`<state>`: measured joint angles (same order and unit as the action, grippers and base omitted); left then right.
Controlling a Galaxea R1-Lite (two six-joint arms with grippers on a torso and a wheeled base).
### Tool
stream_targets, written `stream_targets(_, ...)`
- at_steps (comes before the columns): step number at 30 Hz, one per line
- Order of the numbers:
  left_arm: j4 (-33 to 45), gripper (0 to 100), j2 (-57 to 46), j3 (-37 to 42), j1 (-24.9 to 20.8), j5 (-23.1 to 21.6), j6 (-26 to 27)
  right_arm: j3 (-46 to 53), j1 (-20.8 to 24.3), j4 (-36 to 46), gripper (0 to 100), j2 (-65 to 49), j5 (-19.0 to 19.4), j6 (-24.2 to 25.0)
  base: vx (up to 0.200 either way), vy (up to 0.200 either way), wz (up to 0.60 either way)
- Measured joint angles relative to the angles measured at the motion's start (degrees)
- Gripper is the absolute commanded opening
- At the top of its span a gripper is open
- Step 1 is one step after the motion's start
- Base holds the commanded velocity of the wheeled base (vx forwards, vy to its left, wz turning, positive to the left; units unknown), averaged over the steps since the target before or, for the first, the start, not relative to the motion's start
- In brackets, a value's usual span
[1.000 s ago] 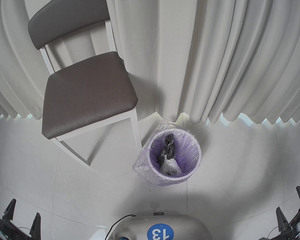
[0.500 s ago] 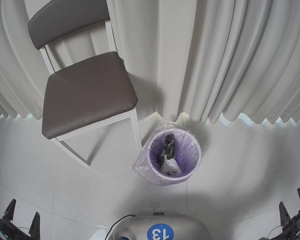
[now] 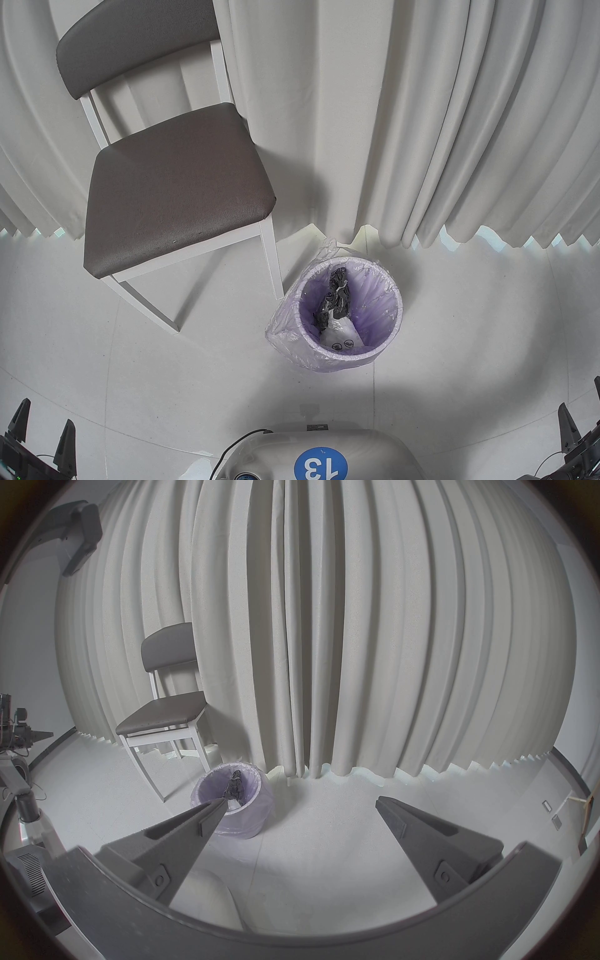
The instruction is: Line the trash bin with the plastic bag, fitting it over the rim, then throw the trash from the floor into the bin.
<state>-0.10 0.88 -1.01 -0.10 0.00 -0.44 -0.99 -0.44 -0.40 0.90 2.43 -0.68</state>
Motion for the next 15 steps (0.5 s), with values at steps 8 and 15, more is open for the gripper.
stream_targets(8,0.0,100,0.0,0.0,0.0,-0.2,0.7,0.0,0.0,0.0,100,0.0,-0.3,-0.1,0.0,0.0,0.0)
stream_targets(15,0.0,100,0.0,0.0,0.0,-0.2,0.7,0.0,0.0,0.0,100,0.0,-0.2,0.1,0.0,0.0,0.0)
